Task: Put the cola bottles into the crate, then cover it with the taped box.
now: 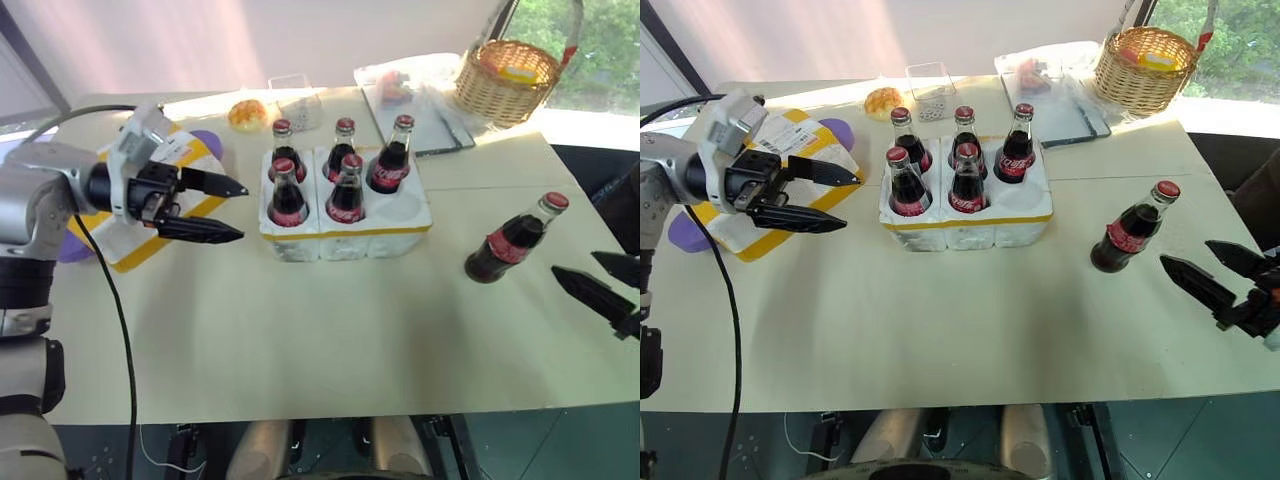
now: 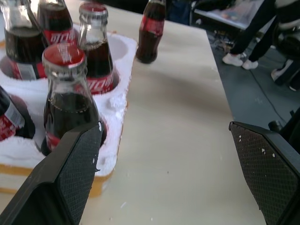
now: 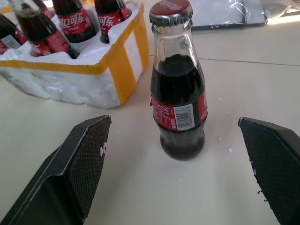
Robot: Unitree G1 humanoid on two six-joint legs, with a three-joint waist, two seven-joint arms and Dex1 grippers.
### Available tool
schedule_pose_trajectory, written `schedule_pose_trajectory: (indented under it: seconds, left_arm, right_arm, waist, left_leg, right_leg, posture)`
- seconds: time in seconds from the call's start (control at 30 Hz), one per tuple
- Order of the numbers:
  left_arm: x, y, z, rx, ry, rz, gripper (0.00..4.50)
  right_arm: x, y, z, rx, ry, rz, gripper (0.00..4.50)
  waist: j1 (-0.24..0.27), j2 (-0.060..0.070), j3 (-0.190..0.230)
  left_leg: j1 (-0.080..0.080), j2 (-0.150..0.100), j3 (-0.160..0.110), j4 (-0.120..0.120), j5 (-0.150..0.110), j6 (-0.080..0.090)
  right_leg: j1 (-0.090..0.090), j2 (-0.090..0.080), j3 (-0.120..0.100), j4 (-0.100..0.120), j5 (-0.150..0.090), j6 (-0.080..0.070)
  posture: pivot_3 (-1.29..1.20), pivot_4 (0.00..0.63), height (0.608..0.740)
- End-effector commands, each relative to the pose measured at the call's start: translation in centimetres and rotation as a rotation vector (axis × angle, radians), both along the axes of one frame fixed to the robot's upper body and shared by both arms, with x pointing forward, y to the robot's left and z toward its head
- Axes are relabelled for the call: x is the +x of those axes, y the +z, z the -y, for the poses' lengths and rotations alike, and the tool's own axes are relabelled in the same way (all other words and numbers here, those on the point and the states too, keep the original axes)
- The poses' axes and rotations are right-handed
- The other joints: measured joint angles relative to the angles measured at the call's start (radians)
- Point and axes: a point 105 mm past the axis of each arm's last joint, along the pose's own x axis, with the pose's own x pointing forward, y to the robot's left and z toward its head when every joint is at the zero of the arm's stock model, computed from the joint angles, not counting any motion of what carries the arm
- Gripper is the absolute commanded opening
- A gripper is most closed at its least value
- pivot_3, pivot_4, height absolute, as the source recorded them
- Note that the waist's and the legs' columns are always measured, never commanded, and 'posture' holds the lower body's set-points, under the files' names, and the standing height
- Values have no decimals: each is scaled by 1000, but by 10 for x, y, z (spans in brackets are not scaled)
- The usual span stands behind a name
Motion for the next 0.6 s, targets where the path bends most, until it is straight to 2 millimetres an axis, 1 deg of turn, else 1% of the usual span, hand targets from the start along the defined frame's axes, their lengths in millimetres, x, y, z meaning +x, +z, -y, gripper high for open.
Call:
schedule_pose_trajectory:
  seconds: [0.03,0.13,0.23,0.3,0.47,0.6]
  left_arm:
    - [-6,17,6,-23,-23,61,4483]
    - [-7,20,10,-30,-29,61,4483]
    - [-9,21,13,-31,-35,60,4483]
    - [-9,20,16,-29,-38,63,4483]
    - [-9,20,17,-26,-38,69,4483]
    - [-8,17,15,4,-33,84,4483]
  right_arm:
    - [11,-8,-8,-10,2,31,4500]
    - [23,-23,-5,4,-42,25,4500]
    - [32,-31,-6,12,-50,27,4500]
    - [43,-37,-8,25,-51,27,4500]
    - [60,-39,-8,41,-67,44,4500]
    - [76,-34,-12,56,-34,62,4500]
  waist:
    - [0,0,0]
    - [0,0,0]
    - [0,0,0]
    - [-1,0,0]
    - [-2,0,0]
    - [-2,0,0]
  left_leg:
    - [0,0,0,0,0,0]
    - [0,0,0,0,0,0]
    - [0,0,0,0,0,0]
    - [0,0,0,0,0,0]
    - [0,0,0,0,0,0]
    - [0,0,0,0,0,0]
  right_leg:
    - [0,0,0,0,0,0]
    - [0,0,0,0,0,0]
    - [0,1,0,0,0,0]
    - [0,1,0,0,0,0]
    - [0,1,0,0,0,0]
    - [0,2,0,0,0,0]
  posture:
    - [0,150,740]
    - [0,150,740]
    - [0,150,740]
    - [0,150,740]
    - [0,150,740]
    - [0,150,740]
